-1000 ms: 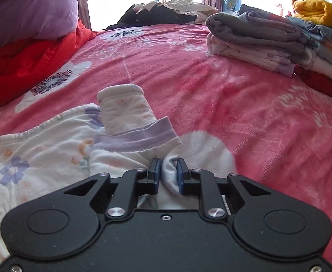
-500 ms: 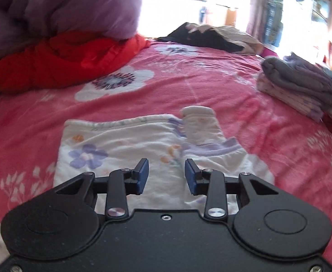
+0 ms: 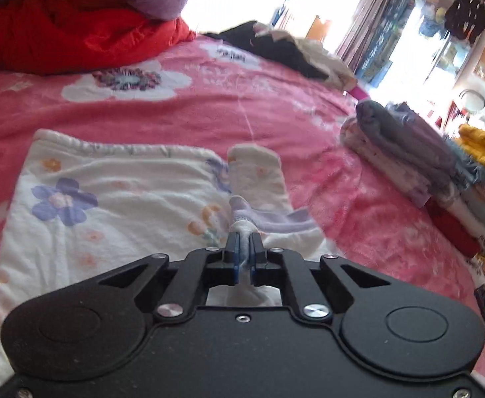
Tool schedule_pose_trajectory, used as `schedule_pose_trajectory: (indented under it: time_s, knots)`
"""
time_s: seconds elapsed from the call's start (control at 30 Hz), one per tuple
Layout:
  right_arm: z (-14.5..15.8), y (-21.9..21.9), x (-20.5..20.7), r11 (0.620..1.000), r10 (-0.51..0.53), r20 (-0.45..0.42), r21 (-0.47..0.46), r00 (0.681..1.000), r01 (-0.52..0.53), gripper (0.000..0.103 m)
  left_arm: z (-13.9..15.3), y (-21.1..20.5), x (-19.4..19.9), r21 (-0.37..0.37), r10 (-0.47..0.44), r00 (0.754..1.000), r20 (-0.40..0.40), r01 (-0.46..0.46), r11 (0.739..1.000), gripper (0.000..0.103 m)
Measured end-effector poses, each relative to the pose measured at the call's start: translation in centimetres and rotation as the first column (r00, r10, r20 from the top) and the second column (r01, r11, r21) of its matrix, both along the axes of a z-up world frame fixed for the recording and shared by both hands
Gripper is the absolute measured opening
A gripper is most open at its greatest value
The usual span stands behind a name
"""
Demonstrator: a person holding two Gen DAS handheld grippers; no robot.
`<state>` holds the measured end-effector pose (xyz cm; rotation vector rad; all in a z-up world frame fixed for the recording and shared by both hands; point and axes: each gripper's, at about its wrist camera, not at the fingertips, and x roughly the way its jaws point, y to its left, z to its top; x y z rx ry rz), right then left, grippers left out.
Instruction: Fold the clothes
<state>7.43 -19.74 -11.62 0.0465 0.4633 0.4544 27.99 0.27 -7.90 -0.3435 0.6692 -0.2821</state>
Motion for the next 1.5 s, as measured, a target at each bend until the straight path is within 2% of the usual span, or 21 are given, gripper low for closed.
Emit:
schedule_pose_trajectory:
  time_s: [0.07,0.13,0.23,0.27,0.3,0.43,0.53,0.6,0.67,0.73,0.8,0.83,0.87,0.97,1.03,1.13,1.2,1.3,1.37,1.4,1.5]
  knots:
    - [-0.1,-0.1,0.2,1.0,0.0,-0.012,0.014,1.0,0.0,0.035,0.4,1.0,-1.1,-0.052,0.03,0.998,0.06,-0.026,0.998,0.004]
    - [-0.4,-0.6,0.8,0.998,-0.002,-0.055,0.056,0.999,0.005,0.035,-0.3,0.9,-0.2,0.026,0.048,0.999,0.023,-0.049,0.998,0.004]
    - [-1.2,-1.5,1.6,0.994,-0.017,-0.125,0.104,0.992,0.031,0.035,-1.4,0.4,0.6,0.078,0.018,1.0,-0.015,-0.017,0.997,0.005]
    - [-1.3,-1.7,1.7,0.992,-0.018,-0.139,0.119,0.99,0.035,0.035,-1.7,0.3,0.9,0.093,0.007,1.0,-0.026,-0.004,0.996,0.007]
    - [-1.4,-1.8,1.7,0.992,-0.019,-0.14,0.122,0.99,0.037,0.035,-1.8,0.2,1.1,0.108,-0.001,0.999,-0.035,0.004,0.994,0.014]
    - [-0.8,-0.9,0.9,0.998,-0.029,-0.094,0.058,0.995,0.035,0.035,0.8,0.2,-1.2,0.171,0.037,0.996,0.079,-0.05,0.984,0.017]
    - [0.7,-0.4,-0.6,0.999,-0.036,0.013,0.004,0.999,0.036,0.035,1.7,-1.8,-2.1,0.203,-0.094,0.991,0.095,0.073,0.976,0.017]
    - [1.0,-0.3,-1.0,1.0,-0.018,0.049,-0.012,0.999,0.019,0.035,1.9,-3.8,-2.3,0.265,-0.179,0.979,0.099,0.148,0.953,0.017]
    - [0.5,0.0,-0.6,1.0,-0.003,0.016,-0.029,1.0,0.004,0.035,1.4,-6.1,-1.6,0.32,-0.246,0.967,0.067,0.213,0.923,0.017]
    - [-0.3,0.2,0.0,0.999,-0.009,-0.048,-0.036,0.999,0.007,0.035,0.0,-7.8,0.0,0.38,-0.256,0.967,-0.001,0.237,0.894,0.017]
    - [-0.9,0.2,0.4,0.999,-0.006,-0.085,-0.036,0.996,0.003,0.036,-2.2,-9.3,1.4,0.481,-0.257,0.961,-0.1,0.272,0.833,0.017]
    - [-1.1,0.3,0.5,0.999,-0.009,-0.096,-0.048,0.995,0.004,0.036,-2.9,-9.5,1.5,0.502,-0.265,0.96,-0.091,0.274,0.82,0.017]
    - [-1.4,0.4,0.5,0.998,-0.015,-0.103,-0.059,0.995,0.009,0.037,-3.1,-9.5,1.5,0.503,-0.26,0.961,-0.091,0.27,0.821,0.017]
    - [-1.9,0.4,0.7,0.998,-0.016,-0.122,-0.064,0.992,0.008,0.037,-2.8,-9.4,1.7,0.497,-0.245,0.964,-0.105,0.264,0.826,0.017]
    - [-2.0,0.4,0.8,0.998,-0.01,-0.126,-0.066,0.992,0.002,0.038,-2.0,-9.0,1.2,0.484,-0.245,0.966,-0.08,0.253,0.838,0.018]
    - [-1.7,0.6,0.4,0.997,0.001,-0.107,-0.071,0.994,-0.009,0.043,0.9,-6.5,-1.0,0.359,-0.168,0.986,0.013,0.153,0.921,0.027]
    - [-1.1,0.6,-0.2,0.998,-0.004,-0.088,-0.068,0.996,-0.002,0.043,2.0,-3.9,-2.8,0.301,-0.096,0.994,0.046,0.078,0.951,0.032]
    - [0.0,0.2,-1.4,0.998,-0.022,-0.041,-0.059,0.999,0.019,0.043,2.4,1.2,-5.7,0.202,0.042,0.998,0.036,-0.049,0.978,0.032]
    - [1.0,0.0,-2.5,0.998,-0.031,0.006,-0.06,0.999,0.032,0.043,2.1,5.1,-8.1,0.118,0.163,0.987,0.016,-0.163,0.979,0.034]
    - [1.5,-0.2,-2.9,0.998,-0.033,0.022,-0.055,0.999,0.034,0.043,1.9,6.8,-9.4,0.082,0.22,0.976,0.005,-0.219,0.972,0.04]
    - [2.3,-0.5,-4.1,0.999,-0.016,0.037,-0.044,0.999,0.018,0.043,0.7,11.1,-13.0,0.009,0.401,0.915,-0.054,-0.401,0.916,0.045]
